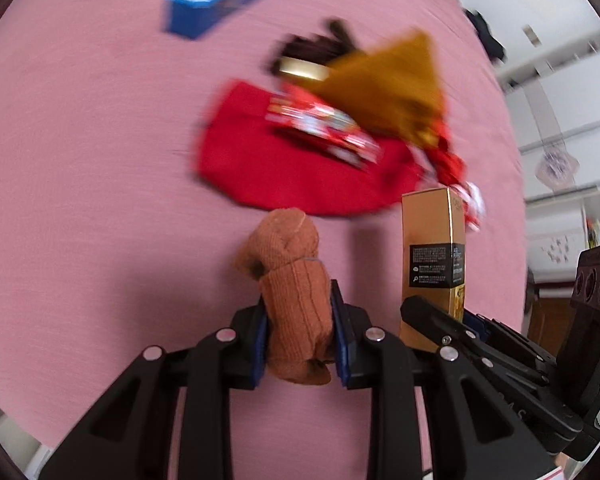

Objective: Collect trash
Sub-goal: 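Grasp the orange sock with left tool while right tool grasps the gold box, then carry both items over the gold bin and open both tools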

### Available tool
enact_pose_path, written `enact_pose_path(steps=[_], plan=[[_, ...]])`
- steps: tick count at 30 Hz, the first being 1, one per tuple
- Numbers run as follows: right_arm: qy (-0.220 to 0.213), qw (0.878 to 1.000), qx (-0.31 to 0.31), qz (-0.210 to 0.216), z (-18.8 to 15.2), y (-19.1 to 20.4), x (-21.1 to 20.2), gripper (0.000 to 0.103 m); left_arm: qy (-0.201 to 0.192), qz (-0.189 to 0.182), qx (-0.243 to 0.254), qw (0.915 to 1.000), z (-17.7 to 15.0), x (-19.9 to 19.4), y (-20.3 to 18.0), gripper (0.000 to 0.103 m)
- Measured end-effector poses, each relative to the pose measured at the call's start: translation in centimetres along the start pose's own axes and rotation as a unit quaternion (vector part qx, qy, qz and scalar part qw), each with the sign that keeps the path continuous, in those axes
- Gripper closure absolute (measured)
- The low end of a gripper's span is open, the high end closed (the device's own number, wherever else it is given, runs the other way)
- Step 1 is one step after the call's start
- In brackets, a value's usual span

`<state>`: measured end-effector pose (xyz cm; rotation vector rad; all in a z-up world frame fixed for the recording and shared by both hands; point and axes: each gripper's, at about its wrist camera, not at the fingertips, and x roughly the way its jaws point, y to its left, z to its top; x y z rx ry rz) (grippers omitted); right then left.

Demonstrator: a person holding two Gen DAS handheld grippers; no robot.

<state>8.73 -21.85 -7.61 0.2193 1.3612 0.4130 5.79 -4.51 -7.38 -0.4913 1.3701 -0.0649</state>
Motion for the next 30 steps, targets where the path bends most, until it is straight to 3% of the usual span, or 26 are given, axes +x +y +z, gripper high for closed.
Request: enact_pose_path(steps=[5,12,19,22,28,30], plan=[[-0.026,0.998,0.061,-0.017,-1.3,-6.9,-4.9,0.067,0.022,-0.019,0.068,0.9973,-1.4,2.0,-8.9,0.077],[-0.059,0.987,0.145,-0.044,-4.6,-18.0,-10.9,0.067,0.052,-0.039,0.151,0.9863,-4.0,5.9,-21.7,0.077],[-0.099,0.963,0.237,-0.078,-7.9,-30.8,-16.6,0.067,0.085,-0.064,0.241,0.9646,-7.0,10.9,-35.2,0.077],[-0.12,0.947,0.281,-0.099,-9.3,-36.8,-19.1,0.067,0.1,-0.075,0.272,0.9541,-8.1,13.6,-40.5,0.077],[-0.151,0.916,0.351,-0.125,-10.9,-46.8,-22.0,0.067,0.141,-0.121,0.317,0.9301,-10.3,18.9,-50.7,0.076],[-0.155,0.91,0.361,-0.133,-10.6,-48.4,-22.1,0.067,0.148,-0.141,0.327,0.9227,-11.1,20.6,-54.2,0.076]])
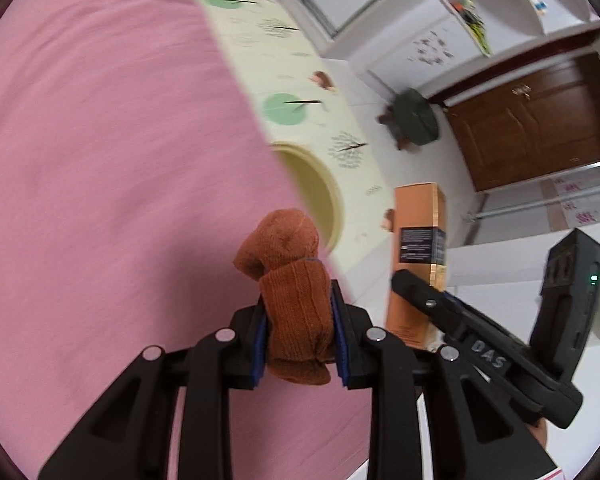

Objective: Collect trash
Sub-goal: 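Carry both items over the gold bin and open both tools, then move both open tools back over the bed toward the candy wrappers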

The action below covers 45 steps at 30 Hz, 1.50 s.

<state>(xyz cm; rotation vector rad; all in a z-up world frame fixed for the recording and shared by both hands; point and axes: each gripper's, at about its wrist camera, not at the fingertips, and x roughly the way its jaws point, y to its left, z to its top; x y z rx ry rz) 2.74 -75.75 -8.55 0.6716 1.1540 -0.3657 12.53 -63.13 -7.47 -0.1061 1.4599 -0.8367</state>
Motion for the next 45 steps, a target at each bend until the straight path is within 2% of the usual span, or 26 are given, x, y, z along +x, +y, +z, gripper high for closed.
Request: enact_pose_path(steps=[3,4,6,7,8,9,14,21,26,33,39,45], plan=[[-0.012,1.0,0.003,-0.013,2.5,-2.3,0.3,0.067,-0.001,-0.025,0.016,0.9996,2.6,2.5,-2.6,0.074],[-0.019,1.0,0.003,-0.018,3.4,-3.0,0.2,0.066,-0.002,-0.033,0.025,0.9991,3.6,3.5,-3.7,0.069],[-0.029,0.999,0.003,-0.025,5.2,-4.4,0.0,0.064,-0.006,-0.043,0.035,0.9984,5.1,4.5,-5.1,0.045],[-0.032,0.999,0.007,-0.029,5.9,-4.8,0.2,0.051,-0.014,-0.049,0.04,0.9979,6.1,5.1,-5.8,0.028],[-0.039,0.999,0.015,-0.034,6.5,-5.6,0.2,0.044,-0.02,-0.042,0.042,0.998,6.6,5.2,-6.3,0.019],[-0.052,0.998,0.023,-0.041,7.0,-6.4,-0.1,0.039,-0.024,-0.036,0.044,0.9981,7.1,5.3,-6.3,0.018],[-0.054,0.997,0.043,-0.035,7.6,-8.1,0.2,0.04,-0.018,-0.008,0.04,0.999,8.6,6.1,-5.5,0.018],[-0.046,0.999,0.014,-0.007,6.1,-5.5,0.4,0.04,-0.032,0.025,0.033,0.9986,6.7,3.4,-2.7,0.018],[-0.035,0.999,-0.024,0.021,4.4,-1.1,0.0,0.04,-0.047,0.046,0.03,0.9974,4.3,0.3,-0.5,0.018],[-0.01,0.994,-0.089,0.058,0.5,6.6,-0.2,0.04,-0.065,0.082,0.01,0.9945,-0.7,-5.0,4.7,0.018],[0.02,0.985,-0.153,0.082,-4.2,14.3,0.4,0.04,-0.078,0.105,-0.039,0.9906,-6.2,-10.2,11.3,0.018],[0.046,0.974,-0.199,0.098,-9.3,20.8,0.8,0.04,-0.095,0.131,-0.099,0.9818,-11.5,-15.6,18.5,0.018]])
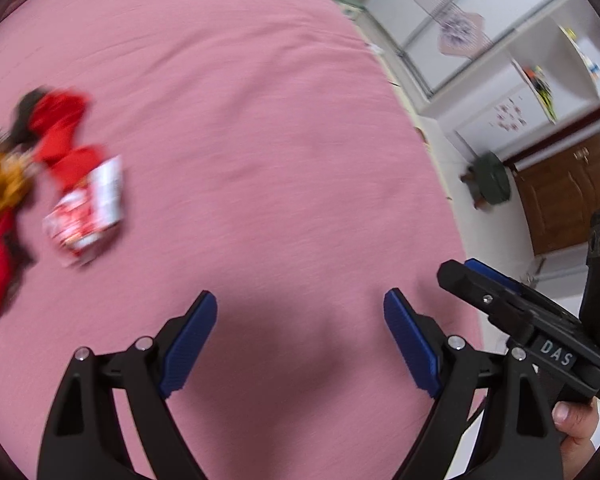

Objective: Collect trash
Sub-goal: 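Move both open tools back over the bed toward the candy wrappers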

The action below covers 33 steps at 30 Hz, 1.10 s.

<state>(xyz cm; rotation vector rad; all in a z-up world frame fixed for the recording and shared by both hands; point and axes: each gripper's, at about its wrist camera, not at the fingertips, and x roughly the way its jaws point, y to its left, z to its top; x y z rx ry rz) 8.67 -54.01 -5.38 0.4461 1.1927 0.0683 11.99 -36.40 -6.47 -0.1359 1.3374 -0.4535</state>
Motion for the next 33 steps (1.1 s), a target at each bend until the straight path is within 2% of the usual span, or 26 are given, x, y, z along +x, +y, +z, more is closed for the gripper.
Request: enact_pose_path(steps=[8,12,16,20,24,28,33], plan=[[0.022,0.998,-0.056,0.023,-1.7,10.4,3.0,0.04,-0.027,0.024,-0.075,0.9965,-2.7,-5.1,11.1,0.018],[0.031,0.996,-0.081,0.029,-2.2,14.7,4.5,0.04,-0.039,0.033,-0.104,0.9932,-3.5,-7.0,15.0,0.018],[0.039,0.994,-0.094,0.032,-2.4,18.0,6.0,0.04,-0.05,0.033,-0.16,0.9853,-4.0,-8.5,19.7,0.018],[0.046,0.993,-0.103,0.033,-2.2,20.5,7.4,0.04,-0.061,0.028,-0.234,0.97,-4.4,-9.0,24.2,0.019],[0.059,0.991,-0.112,0.032,-1.7,22.2,9.1,0.04,-0.072,0.029,-0.306,0.9487,-4.4,-8.9,28.0,0.02],[0.07,0.99,-0.116,0.029,-0.9,23.1,10.5,0.04,-0.08,0.012,-0.377,0.9227,-3.7,-7.9,30.9,0.021],[0.082,0.989,-0.122,0.026,-0.1,23.8,12.2,0.04,-0.074,0.005,-0.419,0.9047,-2.8,-6.2,32.5,0.022]])
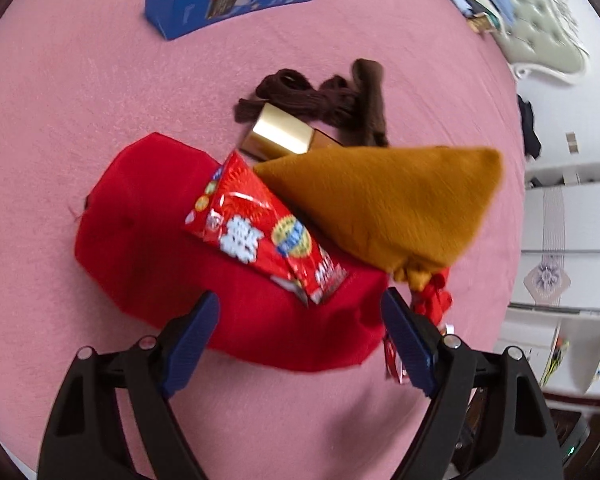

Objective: Collect trash
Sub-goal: 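Move both open tools back over the bed toward the candy wrappers, then grasp red candy bag with left tool while right tool grasps white-red wrapper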

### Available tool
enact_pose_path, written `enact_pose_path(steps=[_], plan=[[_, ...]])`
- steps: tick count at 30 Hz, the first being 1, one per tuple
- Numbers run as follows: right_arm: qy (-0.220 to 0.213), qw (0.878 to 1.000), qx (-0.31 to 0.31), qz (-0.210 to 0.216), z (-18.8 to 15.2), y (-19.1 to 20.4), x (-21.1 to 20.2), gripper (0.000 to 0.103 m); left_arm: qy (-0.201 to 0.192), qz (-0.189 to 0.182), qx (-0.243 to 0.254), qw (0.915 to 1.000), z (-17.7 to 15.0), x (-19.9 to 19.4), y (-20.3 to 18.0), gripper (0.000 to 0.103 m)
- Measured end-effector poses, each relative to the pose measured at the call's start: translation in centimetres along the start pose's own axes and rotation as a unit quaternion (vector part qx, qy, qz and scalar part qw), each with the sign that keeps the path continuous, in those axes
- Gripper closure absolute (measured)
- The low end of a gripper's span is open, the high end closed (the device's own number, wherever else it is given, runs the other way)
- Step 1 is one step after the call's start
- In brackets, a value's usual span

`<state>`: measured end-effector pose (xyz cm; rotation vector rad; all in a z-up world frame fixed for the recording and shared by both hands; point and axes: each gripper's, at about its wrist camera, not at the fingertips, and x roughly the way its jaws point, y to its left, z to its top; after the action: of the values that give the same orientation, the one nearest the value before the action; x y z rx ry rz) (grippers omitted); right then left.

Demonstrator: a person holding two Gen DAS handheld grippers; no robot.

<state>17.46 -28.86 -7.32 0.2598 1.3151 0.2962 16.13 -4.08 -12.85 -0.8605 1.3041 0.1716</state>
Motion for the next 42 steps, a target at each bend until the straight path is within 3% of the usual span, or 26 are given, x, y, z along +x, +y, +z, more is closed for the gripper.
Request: enact_pose_path(steps=[6,9,13,17,23,29,32,33,34,35,42], plan=[[0.015,1.0,-0.002,-0.003,1.0,-0.2,1.4,0.04,0.005,0.024,-0.058,0.998,1.3,2.0,0.5,0.026],[0.021,1.0,0.001,-0.004,1.5,-0.5,2.0,0.04,0.006,0.045,-0.064,0.9969,2.2,2.7,0.1,0.032],[0.031,0.999,0.006,-0.005,1.6,-1.2,2.6,0.04,0.004,0.067,-0.06,0.9959,3.0,3.2,-0.9,0.058],[0.036,0.999,0.014,-0.005,1.5,-1.6,3.0,0.04,0.0,0.075,-0.062,0.9952,3.5,3.3,-1.4,0.067],[0.034,0.998,0.051,0.002,1.6,-3.2,3.1,0.032,-0.01,0.029,-0.043,0.9986,2.3,1.4,-1.0,0.071],[0.044,0.995,0.091,0.012,2.4,-4.7,4.3,0.031,0.002,-0.005,-0.006,1.0,1.0,0.3,-0.6,0.071],[0.052,0.992,0.113,0.007,2.7,-5.5,5.0,0.039,0.007,-0.021,0.014,0.9997,0.3,0.2,-1.3,0.071],[0.051,0.992,0.115,0.008,2.7,-5.6,5.0,0.048,0.009,-0.023,0.019,0.9995,-0.3,0.3,-1.7,0.071],[0.05,0.992,0.115,0.013,2.8,-5.6,4.9,0.069,0.01,-0.027,0.027,0.9992,-0.7,0.3,-2.1,0.071],[0.05,0.992,0.115,0.016,2.8,-5.6,4.8,0.073,0.011,-0.027,0.033,0.999,-1.0,0.3,-2.5,0.071],[0.032,0.995,0.095,0.007,1.3,-5.2,2.7,0.078,0.03,-0.043,0.062,0.9967,-3.6,0.1,-3.3,0.071]])
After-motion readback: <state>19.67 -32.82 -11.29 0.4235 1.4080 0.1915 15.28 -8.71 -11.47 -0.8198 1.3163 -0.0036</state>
